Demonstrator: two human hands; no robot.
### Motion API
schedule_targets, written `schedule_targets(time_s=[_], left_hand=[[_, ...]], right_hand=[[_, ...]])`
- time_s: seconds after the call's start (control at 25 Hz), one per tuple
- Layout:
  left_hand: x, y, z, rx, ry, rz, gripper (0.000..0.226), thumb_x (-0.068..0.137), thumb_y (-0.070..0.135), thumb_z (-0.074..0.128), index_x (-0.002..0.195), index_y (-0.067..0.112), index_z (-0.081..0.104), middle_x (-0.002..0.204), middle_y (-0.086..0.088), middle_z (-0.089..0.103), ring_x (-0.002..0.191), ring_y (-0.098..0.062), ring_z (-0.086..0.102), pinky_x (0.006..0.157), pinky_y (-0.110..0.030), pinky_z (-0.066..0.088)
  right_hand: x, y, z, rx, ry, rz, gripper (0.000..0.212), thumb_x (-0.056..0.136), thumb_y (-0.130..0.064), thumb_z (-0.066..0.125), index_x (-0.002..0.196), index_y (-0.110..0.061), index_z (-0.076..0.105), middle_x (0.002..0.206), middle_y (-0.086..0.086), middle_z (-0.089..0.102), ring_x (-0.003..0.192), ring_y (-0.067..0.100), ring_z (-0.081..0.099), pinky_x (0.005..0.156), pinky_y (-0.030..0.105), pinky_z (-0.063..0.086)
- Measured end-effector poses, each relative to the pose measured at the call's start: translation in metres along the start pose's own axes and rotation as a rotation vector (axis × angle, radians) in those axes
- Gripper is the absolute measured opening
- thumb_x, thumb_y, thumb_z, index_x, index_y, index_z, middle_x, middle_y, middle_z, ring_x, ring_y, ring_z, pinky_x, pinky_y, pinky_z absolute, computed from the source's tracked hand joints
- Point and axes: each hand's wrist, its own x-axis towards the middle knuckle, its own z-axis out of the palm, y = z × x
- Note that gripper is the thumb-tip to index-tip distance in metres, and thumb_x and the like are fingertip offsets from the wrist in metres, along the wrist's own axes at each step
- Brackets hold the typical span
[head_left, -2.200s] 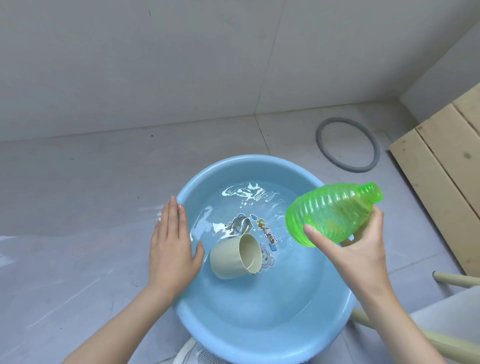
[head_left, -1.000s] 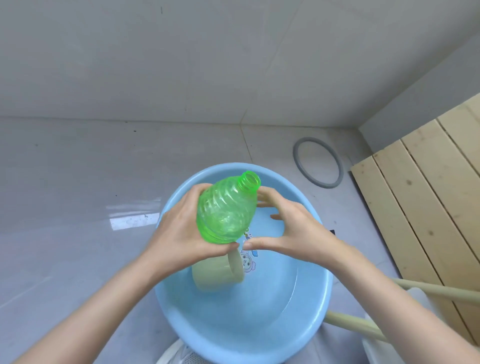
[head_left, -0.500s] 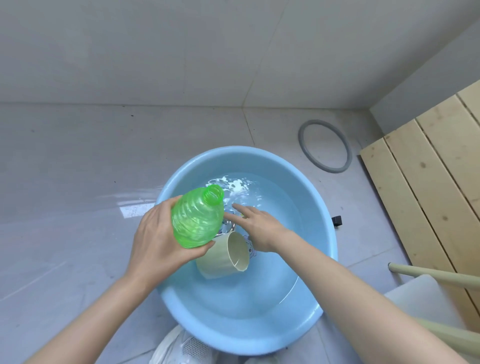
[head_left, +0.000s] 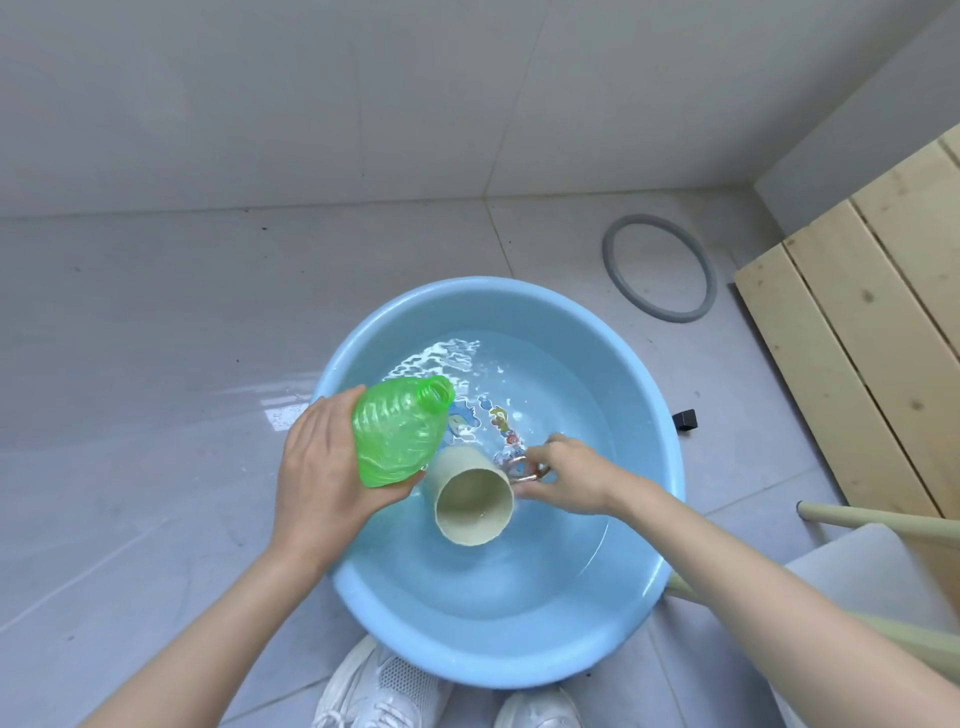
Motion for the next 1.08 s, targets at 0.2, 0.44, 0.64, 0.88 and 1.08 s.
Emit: schedule_targets(time_s=[0.2, 0.44, 0.64, 0.88, 1.08], left_hand=[[0.001, -0.001, 0.001, 0.035, -0.011, 0.015, 0.087, 0.06, 0.065, 0.061, 0.122, 0.004, 0.052, 0.109, -0.008, 0.061, 0.101, -0.027, 0.053, 0.091, -0.035, 0.038], [0.001, 0.0, 0.003, 0.057, 0.0, 0.026, 0.084, 0.06, 0.064, 0.062, 0.12, 0.005, 0.052, 0.107, -0.007, 0.061, 0.099, -0.023, 0.049, 0.089, -0.032, 0.036], [0.001, -0.001, 0.004, 0.077, -0.006, 0.036, 0.084, 0.06, 0.064, 0.062, 0.12, 0.006, 0.052, 0.108, -0.007, 0.061, 0.1, -0.027, 0.052, 0.091, -0.034, 0.036], [0.001, -0.002, 0.004, 0.087, 0.015, 0.057, 0.084, 0.061, 0.063, 0.061, 0.119, 0.004, 0.052, 0.108, -0.009, 0.062, 0.1, -0.026, 0.051, 0.093, -0.034, 0.035], [0.0, -0.003, 0.005, 0.071, 0.012, 0.045, 0.084, 0.06, 0.064, 0.061, 0.12, 0.005, 0.052, 0.109, -0.008, 0.061, 0.101, -0.027, 0.053, 0.093, -0.034, 0.035]], right_hand=[[-0.039, 0.016, 0.024, 0.607, 0.133, 0.154, 0.034, 0.089, -0.035, 0.065, 0.066, -0.017, 0.046, 0.092, 0.004, 0.069, 0.078, 0.022, 0.056, 0.072, 0.031, 0.047], [-0.053, 0.012, 0.051, 0.551, 0.279, 0.297, 0.038, 0.089, -0.041, 0.06, 0.066, -0.016, 0.044, 0.061, -0.005, 0.041, 0.06, 0.014, 0.04, 0.057, 0.026, 0.031], [-0.061, 0.004, 0.055, 0.297, 0.509, 0.112, 0.02, 0.085, -0.035, 0.066, 0.07, -0.026, 0.057, 0.09, -0.004, 0.052, 0.089, 0.014, 0.06, 0.076, 0.027, 0.046], [-0.055, 0.007, 0.044, -0.395, 0.746, -0.171, 0.022, 0.065, -0.006, 0.077, 0.067, -0.004, 0.056, 0.092, 0.019, 0.057, 0.072, 0.036, 0.054, 0.054, 0.033, 0.042], [-0.039, 0.011, 0.002, -0.578, 0.8, -0.176, 0.022, 0.061, 0.003, 0.073, 0.064, -0.001, 0.052, 0.091, 0.024, 0.058, 0.068, 0.034, 0.051, 0.054, 0.036, 0.039]])
